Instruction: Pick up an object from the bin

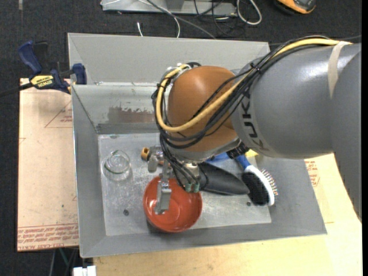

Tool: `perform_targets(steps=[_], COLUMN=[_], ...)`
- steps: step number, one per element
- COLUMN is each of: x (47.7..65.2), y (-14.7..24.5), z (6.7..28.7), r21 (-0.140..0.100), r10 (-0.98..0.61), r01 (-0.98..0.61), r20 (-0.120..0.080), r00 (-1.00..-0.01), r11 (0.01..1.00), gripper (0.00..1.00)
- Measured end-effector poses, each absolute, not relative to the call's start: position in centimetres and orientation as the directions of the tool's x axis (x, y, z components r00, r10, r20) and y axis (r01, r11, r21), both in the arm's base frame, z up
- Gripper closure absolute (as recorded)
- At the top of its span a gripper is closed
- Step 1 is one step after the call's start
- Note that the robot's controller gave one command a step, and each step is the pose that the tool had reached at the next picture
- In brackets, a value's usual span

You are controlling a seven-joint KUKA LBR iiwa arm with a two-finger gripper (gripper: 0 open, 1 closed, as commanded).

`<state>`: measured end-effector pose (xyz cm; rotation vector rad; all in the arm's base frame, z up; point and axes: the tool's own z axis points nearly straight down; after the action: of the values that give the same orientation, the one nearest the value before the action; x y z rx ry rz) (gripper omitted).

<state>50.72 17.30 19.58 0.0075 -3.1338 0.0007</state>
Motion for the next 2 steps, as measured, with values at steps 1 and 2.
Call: perform_targets(steps=[1,2], x=[50.9,49.0], y=[17.2,15.6], z=[20.0,11.7], r21=[0.001,0.002], r10=[0.001,-0.270], r01=[0.001,-0.270], r20=[0.000,-0.004], r00=[-1.000,-0.963], r11=[1.000,0.963], gripper=[0.00,0.00])
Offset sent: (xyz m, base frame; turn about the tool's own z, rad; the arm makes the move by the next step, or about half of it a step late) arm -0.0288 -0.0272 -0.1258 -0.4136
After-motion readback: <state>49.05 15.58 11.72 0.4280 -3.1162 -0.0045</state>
